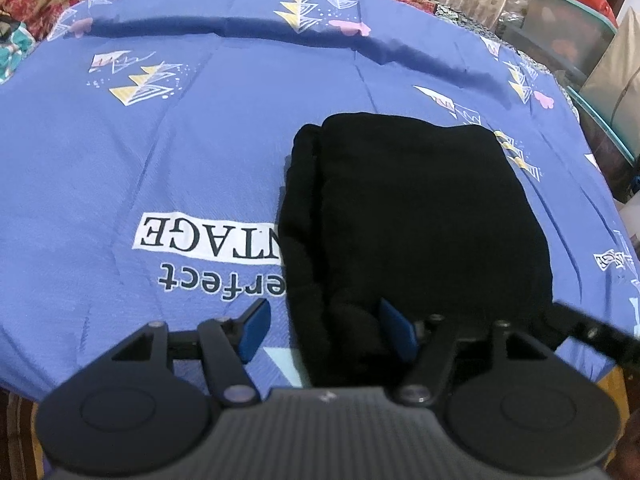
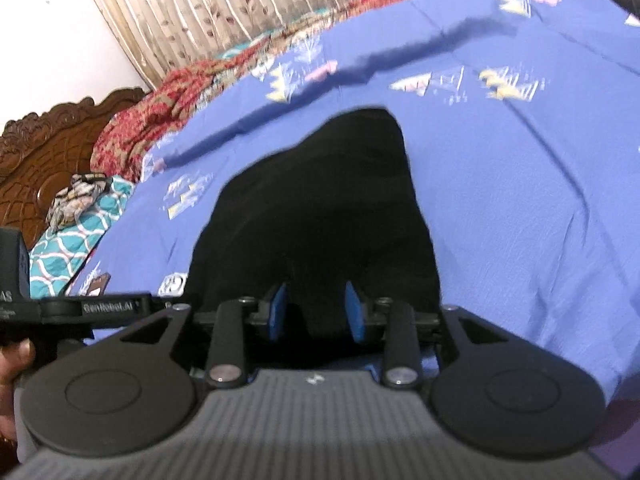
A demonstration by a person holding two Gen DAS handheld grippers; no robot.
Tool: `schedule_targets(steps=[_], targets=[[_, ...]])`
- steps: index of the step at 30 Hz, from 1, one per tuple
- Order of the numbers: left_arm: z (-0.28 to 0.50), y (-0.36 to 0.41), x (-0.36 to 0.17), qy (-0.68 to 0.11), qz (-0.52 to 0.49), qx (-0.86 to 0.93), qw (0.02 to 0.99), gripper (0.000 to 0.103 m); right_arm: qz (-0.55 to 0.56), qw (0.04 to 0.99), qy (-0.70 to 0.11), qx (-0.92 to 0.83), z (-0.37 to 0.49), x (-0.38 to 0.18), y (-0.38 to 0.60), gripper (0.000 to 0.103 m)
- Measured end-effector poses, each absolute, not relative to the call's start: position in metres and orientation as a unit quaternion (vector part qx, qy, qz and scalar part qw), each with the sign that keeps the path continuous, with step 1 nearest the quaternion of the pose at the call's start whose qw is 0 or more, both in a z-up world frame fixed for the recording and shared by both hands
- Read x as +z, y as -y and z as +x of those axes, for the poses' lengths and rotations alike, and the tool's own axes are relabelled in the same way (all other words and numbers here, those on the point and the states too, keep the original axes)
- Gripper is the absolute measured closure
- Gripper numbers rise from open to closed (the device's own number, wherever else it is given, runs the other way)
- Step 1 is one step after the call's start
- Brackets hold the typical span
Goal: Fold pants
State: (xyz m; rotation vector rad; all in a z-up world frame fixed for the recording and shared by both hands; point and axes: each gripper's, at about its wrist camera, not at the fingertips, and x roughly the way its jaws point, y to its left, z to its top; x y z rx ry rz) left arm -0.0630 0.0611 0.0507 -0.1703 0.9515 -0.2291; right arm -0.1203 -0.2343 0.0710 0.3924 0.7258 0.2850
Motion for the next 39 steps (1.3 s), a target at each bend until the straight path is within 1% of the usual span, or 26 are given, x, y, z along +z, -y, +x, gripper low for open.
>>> schedule_targets(steps=[4,6,10,11,13,18,19,21,23,25,27,29,35,39], targets=[[-0.066,-0.061,0.053,-0.455,-0.078,-0.108,0.88,0.041,0.184,0.916,-0.331,0.134,-0.122,0.079,0.235,0.064],[-0.067,-0.061,0.054,-0.455,-0.08,-0.107,0.881,0.041,0.179,0.916,-0.334,0.135,-0.12,0.077,0.233,0.062],[-0.072,-0.061,0.058,-0.451,-0.079,-0.108,0.882,0.04,0.178,0.911,-0.346,0.137,-0.118,0.073,0.228,0.061],[-0.074,-0.062,0.059,-0.45,-0.079,-0.11,0.883,0.04,0.178,0.91,-0.348,0.138,-0.118,0.072,0.227,0.06],[-0.076,-0.062,0.06,-0.449,-0.076,-0.111,0.883,0.037,0.176,0.908,-0.355,0.14,-0.116,0.07,0.224,0.056],[-0.078,-0.063,0.053,-0.45,-0.079,-0.105,0.883,0.022,0.168,0.895,-0.392,0.13,-0.111,0.054,0.214,0.056],[-0.078,-0.064,0.051,-0.451,-0.081,-0.104,0.883,0.021,0.168,0.892,-0.4,0.129,-0.111,0.05,0.213,0.056],[-0.078,-0.065,0.049,-0.452,-0.08,-0.1,0.883,0.015,0.167,0.891,-0.401,0.129,-0.111,0.049,0.211,0.055],[-0.078,-0.066,0.048,-0.452,-0.081,-0.095,0.883,0.012,0.168,0.892,-0.399,0.13,-0.113,0.052,0.21,0.053],[-0.078,-0.067,0.048,-0.452,-0.081,-0.093,0.883,0.011,0.168,0.893,-0.396,0.132,-0.114,0.054,0.209,0.05],[-0.078,-0.066,0.049,-0.451,-0.079,-0.091,0.884,0.012,0.167,0.895,-0.391,0.138,-0.116,0.057,0.209,0.045],[-0.079,-0.065,0.05,-0.452,-0.077,-0.094,0.884,0.012,0.166,0.897,-0.385,0.142,-0.118,0.06,0.208,0.042],[-0.088,-0.061,0.055,-0.453,-0.07,-0.1,0.883,0.011,0.172,0.901,-0.373,0.141,-0.125,0.07,0.21,0.041],[-0.095,-0.059,0.057,-0.451,-0.066,-0.101,0.884,0.007,0.174,0.903,-0.368,0.139,-0.13,0.072,0.214,0.041]])
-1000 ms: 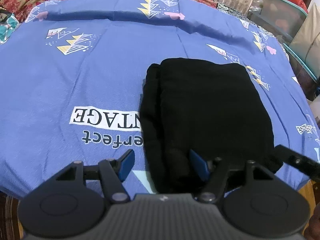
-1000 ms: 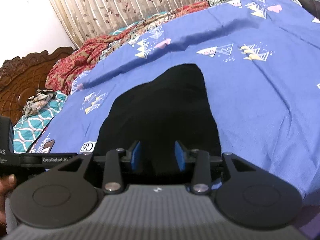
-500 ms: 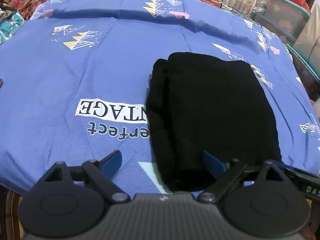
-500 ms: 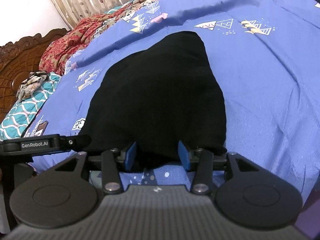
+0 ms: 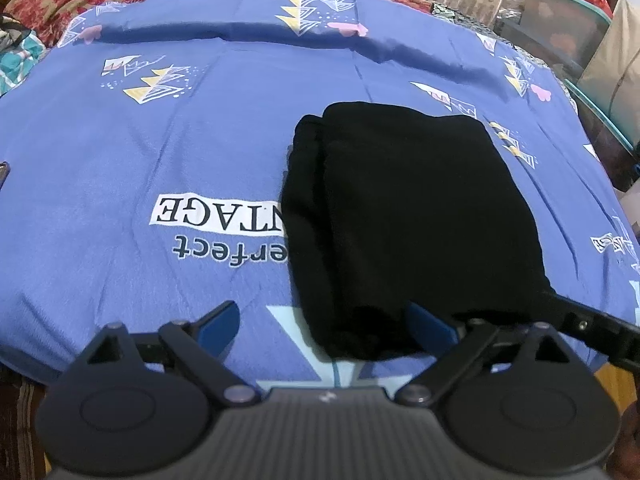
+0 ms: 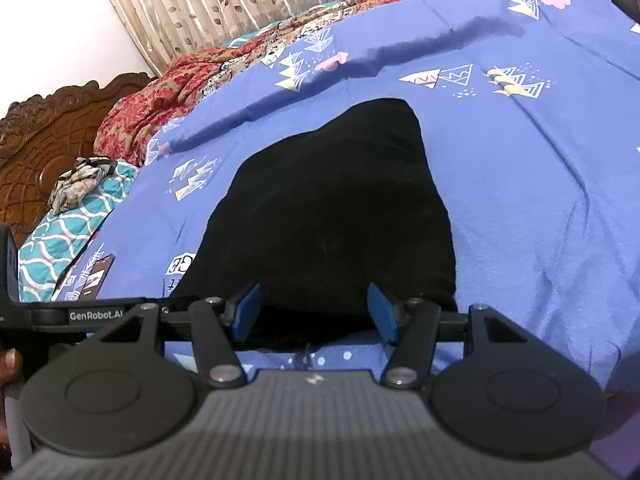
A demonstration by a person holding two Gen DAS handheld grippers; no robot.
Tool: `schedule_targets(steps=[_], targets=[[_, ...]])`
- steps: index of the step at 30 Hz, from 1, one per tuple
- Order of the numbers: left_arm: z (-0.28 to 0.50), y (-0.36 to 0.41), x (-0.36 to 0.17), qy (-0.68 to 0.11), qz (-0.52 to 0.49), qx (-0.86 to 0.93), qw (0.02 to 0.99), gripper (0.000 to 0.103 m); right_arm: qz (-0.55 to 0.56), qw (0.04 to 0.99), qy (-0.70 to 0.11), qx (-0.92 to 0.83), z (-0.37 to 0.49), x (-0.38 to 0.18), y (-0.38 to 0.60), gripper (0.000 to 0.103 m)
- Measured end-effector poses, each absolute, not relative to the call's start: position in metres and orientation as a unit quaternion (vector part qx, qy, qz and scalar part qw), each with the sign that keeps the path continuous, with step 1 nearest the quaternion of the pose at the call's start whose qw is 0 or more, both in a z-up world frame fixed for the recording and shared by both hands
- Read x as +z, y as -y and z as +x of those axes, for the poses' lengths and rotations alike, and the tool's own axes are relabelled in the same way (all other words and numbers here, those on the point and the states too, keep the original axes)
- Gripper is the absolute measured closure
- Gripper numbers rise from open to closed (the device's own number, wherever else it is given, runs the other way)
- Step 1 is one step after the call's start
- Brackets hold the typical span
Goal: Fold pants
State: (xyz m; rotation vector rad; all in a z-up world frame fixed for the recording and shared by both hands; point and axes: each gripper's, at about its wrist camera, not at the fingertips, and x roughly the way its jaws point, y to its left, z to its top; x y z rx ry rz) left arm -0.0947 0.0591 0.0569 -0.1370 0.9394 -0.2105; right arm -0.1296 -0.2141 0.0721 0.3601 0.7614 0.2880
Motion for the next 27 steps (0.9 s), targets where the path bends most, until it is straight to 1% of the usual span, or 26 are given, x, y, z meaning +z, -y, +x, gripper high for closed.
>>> schedule_targets(steps=[2,6,19,27], targets=[[-0.098,-0.057,0.058,-0.451,-0.059,-0.103,0.885,0.006,0.177,0.902,-0.367,0.138,-0.131,0.072,0.216,0.041],[-0.105,-0.053,0.061,-0.443,-0.047,-0.099,0.89,0.0,0.184,0.902,-0.366,0.133,-0.132,0.073,0.216,0.041],[-0.126,-0.053,0.076,-0.415,-0.026,-0.07,0.907,0.0,0.192,0.906,-0.352,0.137,-0.146,0.077,0.22,0.041],[-0.148,-0.048,0.091,-0.384,0.003,-0.058,0.921,0.0,0.196,0.91,-0.337,0.14,-0.163,0.083,0.222,0.04]])
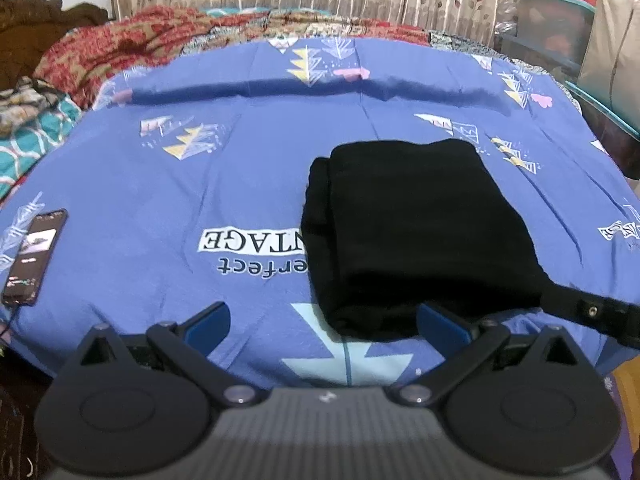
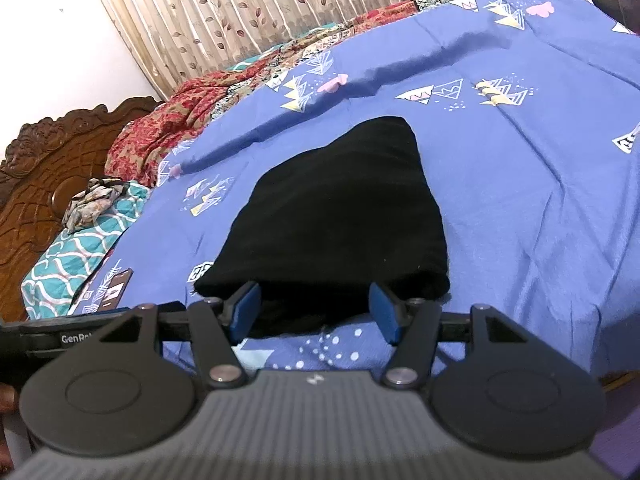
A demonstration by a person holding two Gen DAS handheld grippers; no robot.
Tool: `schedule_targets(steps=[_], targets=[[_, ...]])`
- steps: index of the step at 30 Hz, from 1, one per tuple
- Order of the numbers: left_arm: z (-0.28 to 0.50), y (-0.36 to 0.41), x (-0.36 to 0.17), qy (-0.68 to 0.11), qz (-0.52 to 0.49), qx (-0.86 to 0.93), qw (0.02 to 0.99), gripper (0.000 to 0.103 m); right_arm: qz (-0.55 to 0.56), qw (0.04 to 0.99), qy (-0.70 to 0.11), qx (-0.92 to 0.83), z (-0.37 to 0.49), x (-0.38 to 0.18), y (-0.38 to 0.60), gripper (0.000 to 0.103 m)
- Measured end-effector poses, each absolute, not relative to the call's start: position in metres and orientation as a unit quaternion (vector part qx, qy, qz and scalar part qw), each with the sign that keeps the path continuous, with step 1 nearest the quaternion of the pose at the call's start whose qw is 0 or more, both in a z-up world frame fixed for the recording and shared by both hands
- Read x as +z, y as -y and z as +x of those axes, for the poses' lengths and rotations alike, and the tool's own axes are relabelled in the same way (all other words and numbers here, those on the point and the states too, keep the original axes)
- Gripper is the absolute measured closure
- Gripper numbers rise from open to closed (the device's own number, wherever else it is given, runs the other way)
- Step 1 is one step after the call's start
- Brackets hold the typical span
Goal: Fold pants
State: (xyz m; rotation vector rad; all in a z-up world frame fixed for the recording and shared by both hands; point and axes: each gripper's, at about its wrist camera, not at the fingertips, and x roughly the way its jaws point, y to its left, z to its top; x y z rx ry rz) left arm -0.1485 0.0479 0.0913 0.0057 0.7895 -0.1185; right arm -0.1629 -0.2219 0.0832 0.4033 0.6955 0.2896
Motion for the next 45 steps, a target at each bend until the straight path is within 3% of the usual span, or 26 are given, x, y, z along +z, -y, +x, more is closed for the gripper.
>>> schedule_targets(steps=[23,45], targets=[[-0.171,-0.034,0.105,-0.361,0.05,-0.032,0.931,0.0,0.207,0.914,-0.324,0.128,-0.179,0.089,0.226,0.036],[-0.161,-0.031,0.073,-0.443,0.053,-0.041,0.894,0.0,0.225,0.889,-0.381,0.114,-0.176,0.07,0.223,0.028]])
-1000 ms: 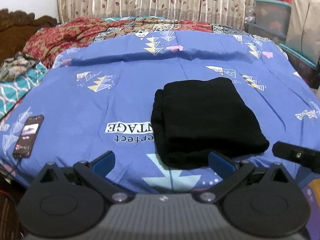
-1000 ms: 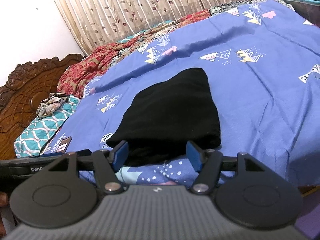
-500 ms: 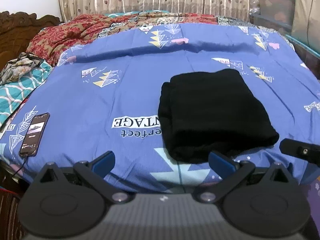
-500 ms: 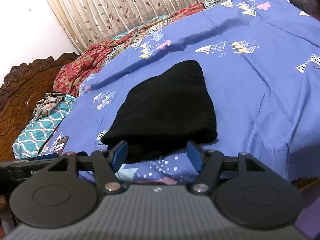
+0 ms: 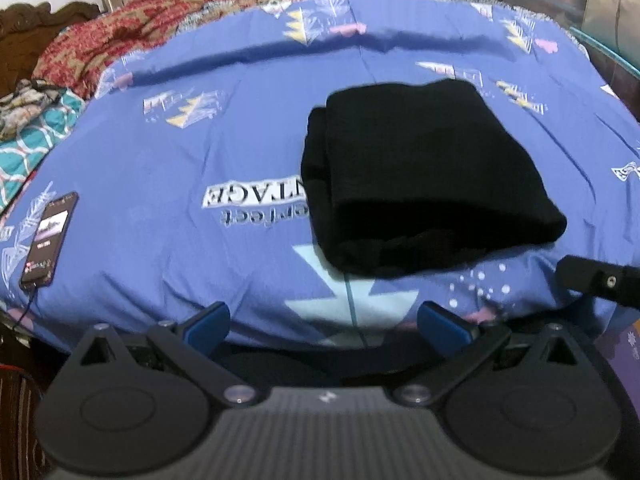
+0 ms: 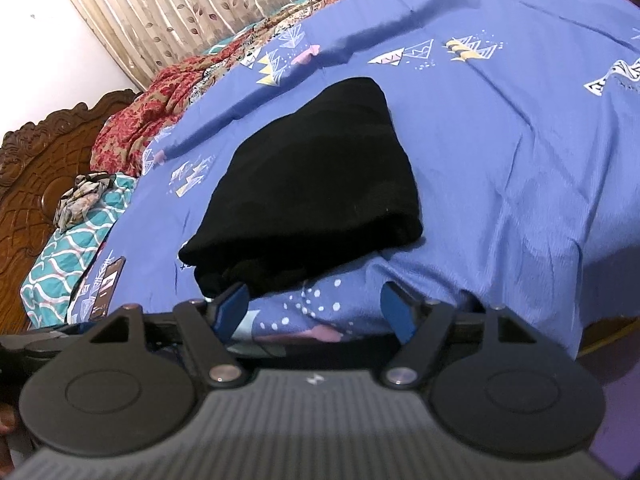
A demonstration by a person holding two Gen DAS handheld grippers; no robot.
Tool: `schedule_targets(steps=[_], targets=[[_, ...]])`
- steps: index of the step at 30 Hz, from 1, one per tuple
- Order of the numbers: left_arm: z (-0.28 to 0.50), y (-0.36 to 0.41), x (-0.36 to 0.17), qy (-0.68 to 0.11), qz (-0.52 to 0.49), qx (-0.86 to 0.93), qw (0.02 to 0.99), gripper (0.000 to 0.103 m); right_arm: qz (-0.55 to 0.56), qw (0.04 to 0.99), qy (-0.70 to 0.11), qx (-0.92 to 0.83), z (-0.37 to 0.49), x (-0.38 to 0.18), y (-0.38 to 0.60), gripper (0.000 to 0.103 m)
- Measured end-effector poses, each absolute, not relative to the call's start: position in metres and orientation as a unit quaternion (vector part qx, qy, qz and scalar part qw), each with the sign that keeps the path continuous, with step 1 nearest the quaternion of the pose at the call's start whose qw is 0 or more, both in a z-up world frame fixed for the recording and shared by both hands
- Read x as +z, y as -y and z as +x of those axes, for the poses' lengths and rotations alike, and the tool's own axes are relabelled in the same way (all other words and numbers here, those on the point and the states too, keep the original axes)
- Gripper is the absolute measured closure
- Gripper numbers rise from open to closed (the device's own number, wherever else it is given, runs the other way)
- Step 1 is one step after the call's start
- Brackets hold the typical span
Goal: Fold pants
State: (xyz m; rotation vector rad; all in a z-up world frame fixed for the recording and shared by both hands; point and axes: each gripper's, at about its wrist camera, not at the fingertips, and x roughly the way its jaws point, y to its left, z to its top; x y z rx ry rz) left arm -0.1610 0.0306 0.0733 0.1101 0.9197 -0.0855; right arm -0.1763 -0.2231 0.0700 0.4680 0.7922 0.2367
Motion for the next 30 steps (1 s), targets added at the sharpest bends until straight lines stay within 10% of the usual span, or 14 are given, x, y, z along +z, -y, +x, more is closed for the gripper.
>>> schedule_targets(steps=[30], targets=[[-0.155,-0.062,0.069,-0.455,-0.07,-0.051,0.886,0.0,0.223,0.884,-0.398,0.099,-0.172,0.067,0.22,0.022]])
